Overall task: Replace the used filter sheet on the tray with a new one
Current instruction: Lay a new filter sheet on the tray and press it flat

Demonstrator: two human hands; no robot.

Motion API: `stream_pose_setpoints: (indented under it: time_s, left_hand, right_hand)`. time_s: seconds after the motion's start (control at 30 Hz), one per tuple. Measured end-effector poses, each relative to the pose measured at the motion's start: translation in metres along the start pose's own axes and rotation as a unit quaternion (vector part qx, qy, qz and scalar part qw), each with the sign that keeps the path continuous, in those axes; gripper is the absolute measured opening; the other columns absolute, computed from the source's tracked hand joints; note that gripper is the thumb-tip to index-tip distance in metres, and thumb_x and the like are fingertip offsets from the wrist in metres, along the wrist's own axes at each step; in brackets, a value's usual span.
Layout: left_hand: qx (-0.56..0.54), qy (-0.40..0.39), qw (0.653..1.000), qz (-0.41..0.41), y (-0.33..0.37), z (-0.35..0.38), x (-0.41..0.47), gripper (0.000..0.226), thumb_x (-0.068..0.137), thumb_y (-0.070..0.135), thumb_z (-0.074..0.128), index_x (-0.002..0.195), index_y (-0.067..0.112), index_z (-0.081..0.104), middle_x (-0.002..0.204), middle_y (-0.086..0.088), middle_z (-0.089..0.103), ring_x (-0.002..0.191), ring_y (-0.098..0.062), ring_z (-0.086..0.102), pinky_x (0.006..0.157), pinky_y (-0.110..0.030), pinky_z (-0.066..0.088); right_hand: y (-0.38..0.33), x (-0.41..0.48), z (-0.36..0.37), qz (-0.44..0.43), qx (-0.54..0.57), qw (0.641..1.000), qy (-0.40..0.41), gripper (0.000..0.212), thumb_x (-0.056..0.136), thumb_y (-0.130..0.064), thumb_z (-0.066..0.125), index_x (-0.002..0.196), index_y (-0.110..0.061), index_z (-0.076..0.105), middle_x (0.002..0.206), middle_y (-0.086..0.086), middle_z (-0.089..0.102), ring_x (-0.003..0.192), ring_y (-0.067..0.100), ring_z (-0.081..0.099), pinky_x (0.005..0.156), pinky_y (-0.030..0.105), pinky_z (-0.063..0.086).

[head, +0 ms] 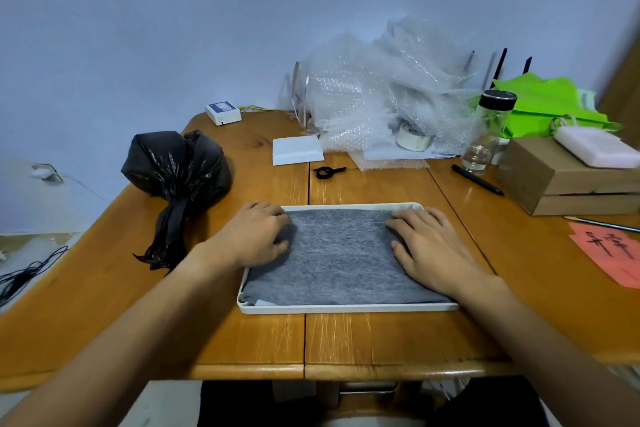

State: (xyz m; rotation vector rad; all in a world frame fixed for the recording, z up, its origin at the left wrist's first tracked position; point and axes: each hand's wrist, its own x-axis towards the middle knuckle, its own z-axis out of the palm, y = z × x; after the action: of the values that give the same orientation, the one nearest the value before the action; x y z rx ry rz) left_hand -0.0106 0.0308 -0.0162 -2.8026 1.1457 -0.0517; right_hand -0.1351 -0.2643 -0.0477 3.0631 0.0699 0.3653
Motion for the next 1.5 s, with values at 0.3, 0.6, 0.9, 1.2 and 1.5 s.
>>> stream_pose_setpoints:
  time_s: [0.3, 0.6, 0.9, 1.2, 1.5]
  left_hand:
    - [-0.234, -0.074, 0.969, 0.013, -0.008, -0.020, -0.055, 0.006, 0.084, 0.035, 0.081, 0.087, 0.031, 0.079, 0.083, 0.019, 0.074, 0.082, 0.005, 0.065, 0.068, -0.007, 0.044]
    - [-0.296, -0.197, 0.935, 0.009, -0.020, -0.022, -0.064, 0.022, 0.083, 0.045, 0.078, 0.103, 0.037, 0.080, 0.100, 0.017, 0.071, 0.093, -0.004, 0.064, 0.084, -0.025, 0.053]
    - [-0.188, -0.148, 0.971, -0.020, 0.003, -0.010, -0.054, 0.026, 0.079, 0.043, 0.083, 0.093, 0.027, 0.068, 0.097, 0.008, 0.064, 0.087, -0.009, 0.058, 0.071, -0.023, 0.046]
    - [-0.187, -0.070, 0.979, -0.036, 0.001, 0.007, -0.063, 0.049, 0.068, 0.071, 0.074, 0.092, 0.032, 0.057, 0.106, 0.015, 0.048, 0.094, 0.000, 0.048, 0.074, -0.022, 0.043]
    - [-0.294, -0.033, 0.953, -0.061, 0.001, 0.013, -0.067, 0.064, 0.052, 0.082, 0.071, 0.087, 0.029, 0.059, 0.107, 0.013, 0.049, 0.100, -0.006, 0.052, 0.085, -0.035, 0.051]
  right_hand:
    - [-0.019, -0.011, -0.039, 0.001, 0.247, 0.954, -0.168, 0.029, 0.084, -0.056, 0.071, 0.084, -0.027, 0.067, 0.066, -0.011, 0.059, 0.059, 0.001, 0.051, 0.053, 0.016, 0.037]
    - [-0.019, -0.008, -0.034, 0.017, 0.280, 0.932, -0.231, 0.034, 0.081, -0.051, 0.076, 0.088, -0.019, 0.066, 0.065, -0.011, 0.054, 0.055, 0.001, 0.045, 0.052, 0.017, 0.033]
    - [-0.013, -0.010, -0.035, 0.029, 0.288, 0.922, -0.258, 0.025, 0.084, -0.042, 0.077, 0.085, -0.020, 0.066, 0.064, -0.008, 0.057, 0.055, 0.004, 0.046, 0.056, 0.025, 0.037]
    - [0.029, -0.016, -0.053, 0.131, 0.105, 0.973, -0.159, 0.027, 0.091, -0.048, 0.066, 0.079, -0.024, 0.070, 0.077, -0.007, 0.068, 0.077, 0.011, 0.059, 0.064, 0.032, 0.046]
    - [0.006, -0.019, -0.049, 0.170, 0.034, 0.968, -0.179, 0.043, 0.082, -0.061, 0.067, 0.075, -0.018, 0.068, 0.070, -0.002, 0.069, 0.070, 0.017, 0.066, 0.062, 0.032, 0.049]
